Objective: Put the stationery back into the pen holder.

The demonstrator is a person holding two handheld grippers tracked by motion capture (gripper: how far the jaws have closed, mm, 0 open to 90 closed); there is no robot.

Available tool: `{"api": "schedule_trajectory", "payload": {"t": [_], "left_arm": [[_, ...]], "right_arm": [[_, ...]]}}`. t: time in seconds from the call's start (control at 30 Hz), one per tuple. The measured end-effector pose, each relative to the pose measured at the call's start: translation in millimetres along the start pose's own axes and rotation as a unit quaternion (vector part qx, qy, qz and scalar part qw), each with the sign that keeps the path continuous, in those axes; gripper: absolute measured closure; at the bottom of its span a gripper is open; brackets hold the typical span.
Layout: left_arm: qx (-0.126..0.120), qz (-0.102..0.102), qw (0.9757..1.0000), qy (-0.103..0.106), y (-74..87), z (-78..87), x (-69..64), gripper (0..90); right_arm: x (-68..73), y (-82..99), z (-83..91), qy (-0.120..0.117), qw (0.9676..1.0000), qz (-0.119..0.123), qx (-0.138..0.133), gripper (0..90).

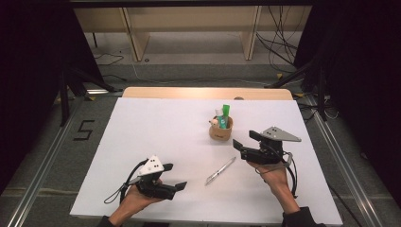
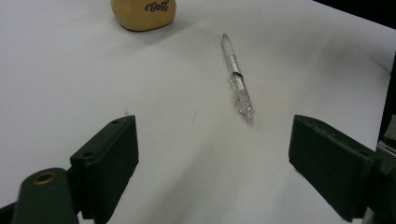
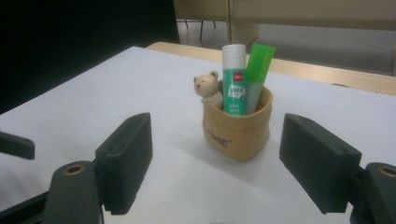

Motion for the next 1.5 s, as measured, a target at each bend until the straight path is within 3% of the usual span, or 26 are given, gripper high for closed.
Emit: {"api": "schedule_trajectory", "payload": {"t": [0.2,0.33,0.4,0.63,0.9,1.13,1.23,1.5], "left_arm": [[0.024,0.0,0.9997,-0.004,-8.0,-10.3,-4.5,15.8],[0.056,0.009,0.9984,0.003,-13.9,-20.9,-8.7,17.4],[0.064,0.001,0.9979,0.002,-17.0,-25.7,-11.5,18.8],[0.101,-0.023,0.9946,0.001,-29.1,-43.9,-20.3,25.5],[0.141,-0.031,0.9894,0.011,-40.0,-71.1,-35.1,35.0],[0.162,-0.035,0.9861,0.009,-44.8,-91.2,-40.7,43.5],[0.175,-0.043,0.9835,0.007,-47.4,-96.8,-42.9,46.2],[0.184,-0.039,0.9822,0.007,-47.8,-106.5,-39.8,55.9]], "right_arm": [[3.4,15.2,10.1,-0.005,1.0,-0.001,0.007,26.2],[6.2,26.4,15.6,-0.003,0.9998,0.009,0.019,25.8],[7.1,31.9,17.9,-0.001,0.9997,0.014,0.021,25.7],[7.8,42.6,26.4,-0.003,0.9997,0.005,0.022,25.2],[9.3,53.1,38.1,-0.001,0.9996,0.002,0.028,25.2],[10.1,58.3,43.7,-0.002,0.9996,-0.001,0.03,25.1],[10.6,59.9,43.8,-0.002,0.9995,-0.001,0.032,24.9],[14.7,61.2,45.8,-0.008,0.9995,0.002,0.032,24.9]]}}
Point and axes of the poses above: each handheld gripper's, and its own axes: z roughly backward along the jaws, y roughly out of its underside, x roughly to its left, the point moved 2 cm from there along -z, roughly forward along the jaws, and after that the axes turned 2 degrees about -y, right-handed, at the moved point
